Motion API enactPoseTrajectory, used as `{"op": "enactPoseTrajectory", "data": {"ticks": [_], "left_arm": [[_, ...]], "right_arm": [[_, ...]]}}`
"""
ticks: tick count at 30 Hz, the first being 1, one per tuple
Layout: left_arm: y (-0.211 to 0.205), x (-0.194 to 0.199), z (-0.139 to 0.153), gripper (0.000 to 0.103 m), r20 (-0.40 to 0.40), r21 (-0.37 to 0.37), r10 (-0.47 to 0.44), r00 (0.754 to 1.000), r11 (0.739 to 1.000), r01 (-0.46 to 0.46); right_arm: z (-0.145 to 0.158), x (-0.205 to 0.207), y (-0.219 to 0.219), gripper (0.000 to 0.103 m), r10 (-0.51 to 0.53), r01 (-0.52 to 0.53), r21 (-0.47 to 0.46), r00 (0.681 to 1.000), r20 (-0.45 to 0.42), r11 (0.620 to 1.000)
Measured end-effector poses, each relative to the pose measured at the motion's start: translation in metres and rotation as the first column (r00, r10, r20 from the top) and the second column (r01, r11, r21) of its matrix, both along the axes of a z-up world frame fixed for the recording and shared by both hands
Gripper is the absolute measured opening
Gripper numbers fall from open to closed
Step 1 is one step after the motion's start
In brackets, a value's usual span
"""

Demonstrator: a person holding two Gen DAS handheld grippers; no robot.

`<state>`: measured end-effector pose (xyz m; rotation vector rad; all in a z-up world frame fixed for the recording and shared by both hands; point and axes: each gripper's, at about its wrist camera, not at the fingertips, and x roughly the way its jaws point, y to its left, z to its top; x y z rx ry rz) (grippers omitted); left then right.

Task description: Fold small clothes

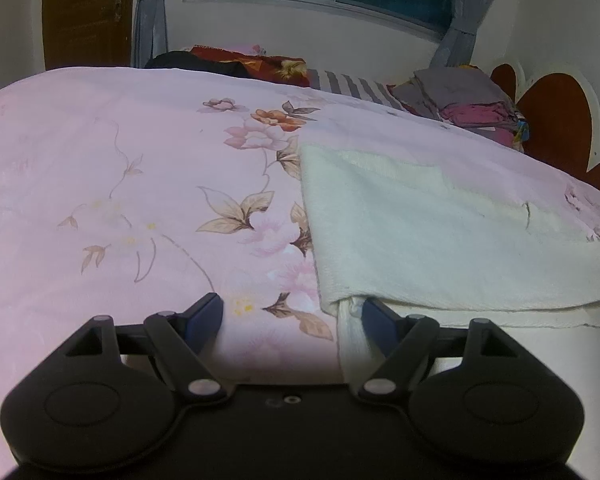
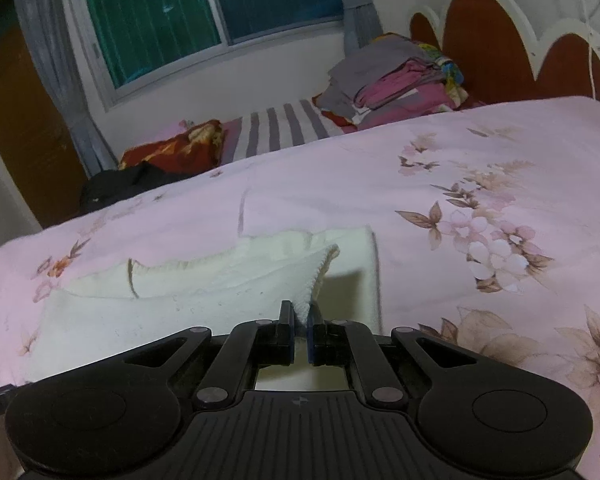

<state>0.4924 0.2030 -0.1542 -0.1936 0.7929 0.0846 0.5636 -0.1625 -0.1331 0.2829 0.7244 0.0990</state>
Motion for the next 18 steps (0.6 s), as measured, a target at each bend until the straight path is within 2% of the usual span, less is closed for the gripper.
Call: {"op": "enactPoseTrajectory", "data": {"ticks": [4,9,14,18], "left_arm": [[-0.001,0.002,0.0,0.076,-0.003,-0.007,0.003,1.0,1.0,-0.003],[0.0,0.003,0.0,0.076,-0.007,-0.005,-0.001,1.0,1.0,0.001],[-0.001,0.003,0.0,0.076,-0.013,0.003,-0.005,1.0,1.0,0.005],[-0.002,0.003,0.0,0.076,-0.019,0.012,-0.014,1.0,1.0,0.014]], "right_arm": [[-0.005,-0.003,-0.005,0.005,0.013,-0.014,-0.025,1.0,-0.024,1.0],[-0.005,-0.011,-0.011,0.005,0.019,-0.019,-0.006,1.0,-0.02,1.0],[-0.015,-0.006,-0.011,0.005,0.019,-0.02,-0.036,0.999,-0.033,0.999],[-0.016,-0.002,-0.007,0.005,0.061,-0.061,-0.08,0.998,-0.007,0.995]]}}
